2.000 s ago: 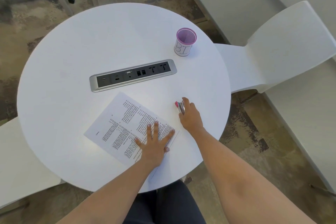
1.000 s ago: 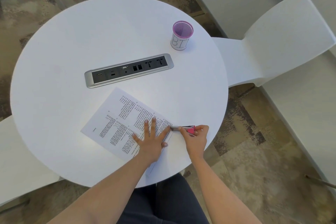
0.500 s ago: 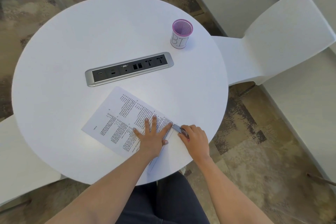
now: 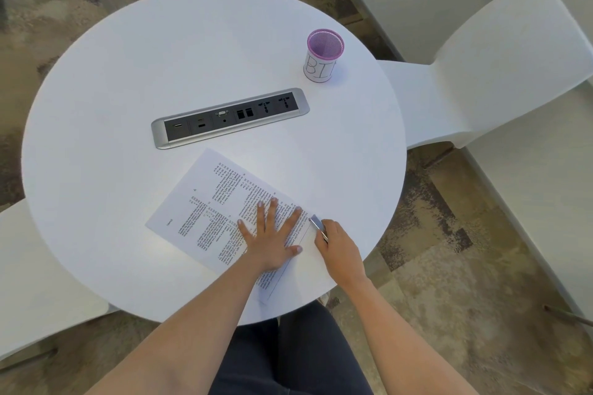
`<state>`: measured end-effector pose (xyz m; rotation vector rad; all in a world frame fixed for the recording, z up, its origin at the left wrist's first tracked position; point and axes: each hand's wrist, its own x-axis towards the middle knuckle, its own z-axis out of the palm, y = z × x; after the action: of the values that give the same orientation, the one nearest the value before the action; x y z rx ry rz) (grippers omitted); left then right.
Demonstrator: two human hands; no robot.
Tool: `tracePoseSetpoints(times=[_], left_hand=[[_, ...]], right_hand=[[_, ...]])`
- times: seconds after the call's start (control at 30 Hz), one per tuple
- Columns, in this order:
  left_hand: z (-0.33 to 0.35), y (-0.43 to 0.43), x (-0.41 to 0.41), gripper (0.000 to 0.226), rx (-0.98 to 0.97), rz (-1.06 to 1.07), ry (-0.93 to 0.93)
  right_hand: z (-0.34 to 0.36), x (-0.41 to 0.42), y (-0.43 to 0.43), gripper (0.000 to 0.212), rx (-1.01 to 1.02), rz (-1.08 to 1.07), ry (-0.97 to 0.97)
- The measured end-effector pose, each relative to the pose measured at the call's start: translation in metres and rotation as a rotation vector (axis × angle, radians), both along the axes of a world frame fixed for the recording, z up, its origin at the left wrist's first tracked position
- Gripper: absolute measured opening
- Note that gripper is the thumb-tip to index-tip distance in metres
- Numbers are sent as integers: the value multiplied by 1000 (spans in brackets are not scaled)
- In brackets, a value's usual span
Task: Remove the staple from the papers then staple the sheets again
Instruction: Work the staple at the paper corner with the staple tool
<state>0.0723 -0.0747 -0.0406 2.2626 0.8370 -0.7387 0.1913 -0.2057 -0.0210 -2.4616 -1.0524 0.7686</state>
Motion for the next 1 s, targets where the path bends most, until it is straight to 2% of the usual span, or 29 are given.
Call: tracePoseSetpoints(times=[0.13,0.3,0.5,0.6,0.67,0.77,0.93,1.0], left_hand=[[1,-3,2,83,-12,60,-4],[0,-7,11,74,19,138,2],[3,-1,17,87,-37,145,44],[3,1,18,90,-60,124,71],[3,3,18,89,-72,116,79],[3,4,18,88,-91,104,81],[3,5,18,87,-103,86,96],[3,6,18,87,-105,82,98]], right_hand=[[-1,-3,7,35,-10,-16,34],[0,-2,10,34,48,-45,48],[2,-1,12,33,68,109,-130],[0,-2,11,45,72,280,-277],[1,-1,13,47,43,300,-317],[2,0,15,50,116,319,-419],[5,-4,19,50,174,290,-379],[1,-3,20,39,162,264,-374]])
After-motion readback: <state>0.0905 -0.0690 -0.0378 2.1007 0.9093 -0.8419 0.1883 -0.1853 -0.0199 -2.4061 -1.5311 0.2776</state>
